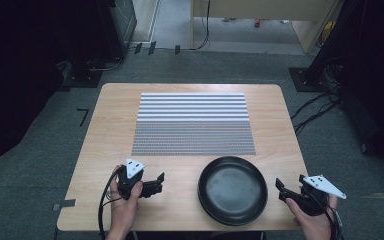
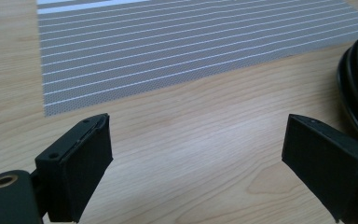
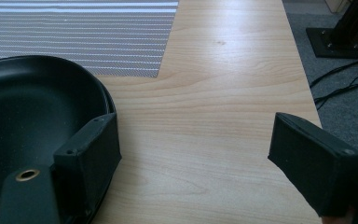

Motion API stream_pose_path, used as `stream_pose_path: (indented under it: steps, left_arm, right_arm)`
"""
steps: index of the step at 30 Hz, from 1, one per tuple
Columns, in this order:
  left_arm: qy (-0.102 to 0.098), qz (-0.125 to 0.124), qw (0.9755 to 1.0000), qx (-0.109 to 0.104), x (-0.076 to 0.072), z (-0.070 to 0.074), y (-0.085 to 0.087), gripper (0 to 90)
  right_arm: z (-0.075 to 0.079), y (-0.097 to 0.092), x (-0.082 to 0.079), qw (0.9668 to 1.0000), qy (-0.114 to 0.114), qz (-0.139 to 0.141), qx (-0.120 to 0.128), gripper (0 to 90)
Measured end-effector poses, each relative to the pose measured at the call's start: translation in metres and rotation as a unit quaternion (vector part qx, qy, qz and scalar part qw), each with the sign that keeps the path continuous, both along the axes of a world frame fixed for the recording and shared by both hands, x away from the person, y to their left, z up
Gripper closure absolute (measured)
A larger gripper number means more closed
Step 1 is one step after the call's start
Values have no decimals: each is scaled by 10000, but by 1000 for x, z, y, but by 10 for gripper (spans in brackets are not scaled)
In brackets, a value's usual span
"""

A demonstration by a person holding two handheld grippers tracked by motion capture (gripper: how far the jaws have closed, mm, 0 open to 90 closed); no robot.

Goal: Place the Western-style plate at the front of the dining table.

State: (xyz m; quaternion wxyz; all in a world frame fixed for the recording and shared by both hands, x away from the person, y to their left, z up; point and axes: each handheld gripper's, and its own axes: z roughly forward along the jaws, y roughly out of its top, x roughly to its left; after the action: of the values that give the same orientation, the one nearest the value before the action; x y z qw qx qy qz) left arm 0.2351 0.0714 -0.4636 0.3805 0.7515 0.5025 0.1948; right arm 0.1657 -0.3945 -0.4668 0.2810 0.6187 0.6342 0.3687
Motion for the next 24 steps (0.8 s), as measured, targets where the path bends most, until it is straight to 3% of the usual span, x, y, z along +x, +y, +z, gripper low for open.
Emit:
stream_pose_path:
  steps: [4,9,19,22,24]
  left_arm:
    - [3,-76,10000,-6,1,0,-8,81]
    - [33,-149,9998,-160,2,3,-16,81]
    - [65,-320,9991,-258,0,5,-32,81]
    - [151,-424,9980,-438,0,5,-39,81]
    - [138,-448,9979,-445,-1,6,-43,81]
  right_arm:
    - [0,3,0,10000,4,22,14,162]
    - [1,5,0,10000,-30,42,29,179]
    - [1,15,1,9997,-166,128,105,262]
    - [-1,19,2,9996,-147,210,106,294]
    - [-3,20,3,9994,-166,279,121,336]
